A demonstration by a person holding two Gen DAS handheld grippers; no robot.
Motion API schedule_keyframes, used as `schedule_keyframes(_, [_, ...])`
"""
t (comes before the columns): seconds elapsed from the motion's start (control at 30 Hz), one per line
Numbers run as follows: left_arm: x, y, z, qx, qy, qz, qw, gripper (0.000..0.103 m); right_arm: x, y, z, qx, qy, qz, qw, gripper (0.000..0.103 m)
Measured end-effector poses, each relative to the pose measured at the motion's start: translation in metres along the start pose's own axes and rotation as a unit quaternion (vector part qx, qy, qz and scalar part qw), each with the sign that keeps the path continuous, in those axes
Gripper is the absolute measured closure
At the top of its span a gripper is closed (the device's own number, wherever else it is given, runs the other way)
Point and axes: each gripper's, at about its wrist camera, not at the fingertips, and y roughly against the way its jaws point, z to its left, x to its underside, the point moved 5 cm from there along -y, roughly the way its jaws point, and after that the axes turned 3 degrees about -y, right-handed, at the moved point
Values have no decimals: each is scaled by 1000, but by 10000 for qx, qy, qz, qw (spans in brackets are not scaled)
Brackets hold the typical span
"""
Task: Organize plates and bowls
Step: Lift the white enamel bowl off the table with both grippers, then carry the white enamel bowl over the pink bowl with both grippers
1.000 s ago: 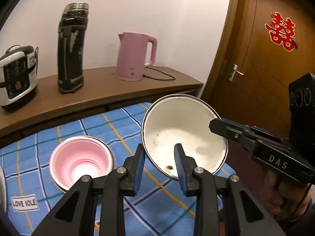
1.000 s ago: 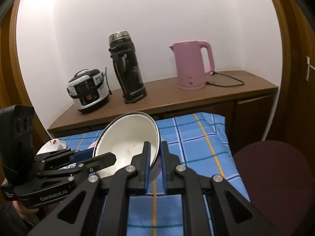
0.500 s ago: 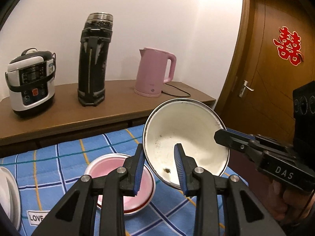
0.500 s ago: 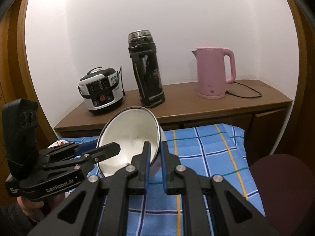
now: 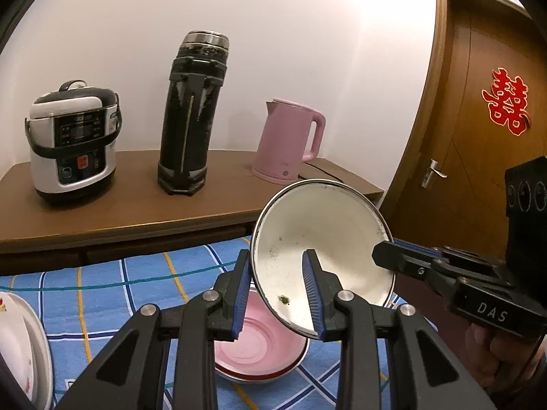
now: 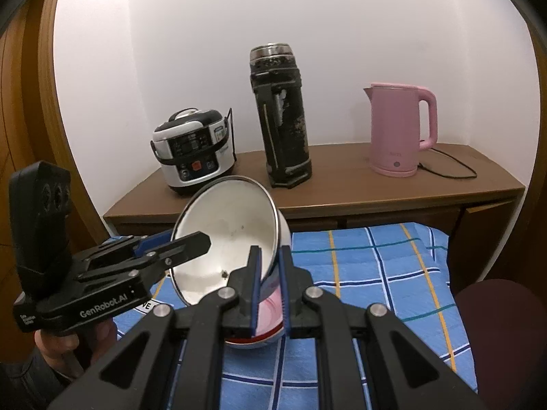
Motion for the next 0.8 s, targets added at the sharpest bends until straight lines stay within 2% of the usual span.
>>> schedule_keyframes(0.5, [11,-2,37,46,463,62,9989,70,13,-33,17,-107,71,446,9989,92])
schedule_keyframes(0.8, [14,-5,47,-6,552,132,9984,70,19,-43,20,-163,41,622,9979,92])
